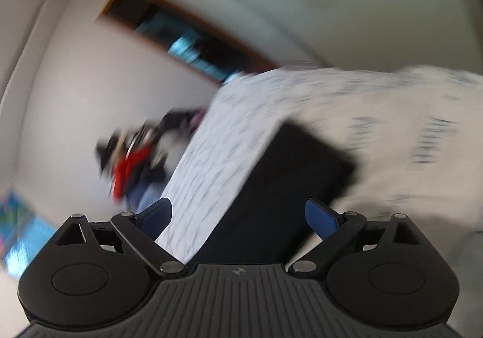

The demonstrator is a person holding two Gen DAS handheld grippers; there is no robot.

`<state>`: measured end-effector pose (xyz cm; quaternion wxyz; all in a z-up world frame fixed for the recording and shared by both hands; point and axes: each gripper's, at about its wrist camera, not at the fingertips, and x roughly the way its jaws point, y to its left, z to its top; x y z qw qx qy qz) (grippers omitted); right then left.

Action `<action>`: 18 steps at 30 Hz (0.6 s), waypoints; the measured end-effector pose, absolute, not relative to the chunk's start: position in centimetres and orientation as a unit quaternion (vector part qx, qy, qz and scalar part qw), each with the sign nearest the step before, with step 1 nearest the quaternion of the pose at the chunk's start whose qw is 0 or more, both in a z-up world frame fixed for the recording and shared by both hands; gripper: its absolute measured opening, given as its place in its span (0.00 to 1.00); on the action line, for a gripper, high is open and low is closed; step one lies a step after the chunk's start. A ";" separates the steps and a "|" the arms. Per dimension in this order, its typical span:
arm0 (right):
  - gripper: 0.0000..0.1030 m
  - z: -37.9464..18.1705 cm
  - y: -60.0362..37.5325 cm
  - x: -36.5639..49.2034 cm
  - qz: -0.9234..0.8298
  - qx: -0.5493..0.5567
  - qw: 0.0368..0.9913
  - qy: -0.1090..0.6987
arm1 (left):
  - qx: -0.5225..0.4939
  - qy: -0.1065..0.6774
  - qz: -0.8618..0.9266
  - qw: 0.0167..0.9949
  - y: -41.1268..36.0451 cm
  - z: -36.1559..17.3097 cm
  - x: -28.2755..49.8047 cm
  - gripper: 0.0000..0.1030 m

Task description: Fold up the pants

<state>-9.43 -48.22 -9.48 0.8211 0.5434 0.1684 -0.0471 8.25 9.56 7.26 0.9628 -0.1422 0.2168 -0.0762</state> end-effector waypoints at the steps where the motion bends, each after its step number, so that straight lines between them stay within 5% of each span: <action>1: 0.93 -10.4 -49.1 -9.6 -0.054 0.568 0.804 0.166 | -0.155 0.228 -0.088 0.957 8.6 6.9 7.8 1.00; 18: 0.93 -13.1 -50.9 -7.6 -0.073 0.586 0.790 0.166 | -0.062 0.329 -0.219 0.916 -3.0 4.5 5.6 1.00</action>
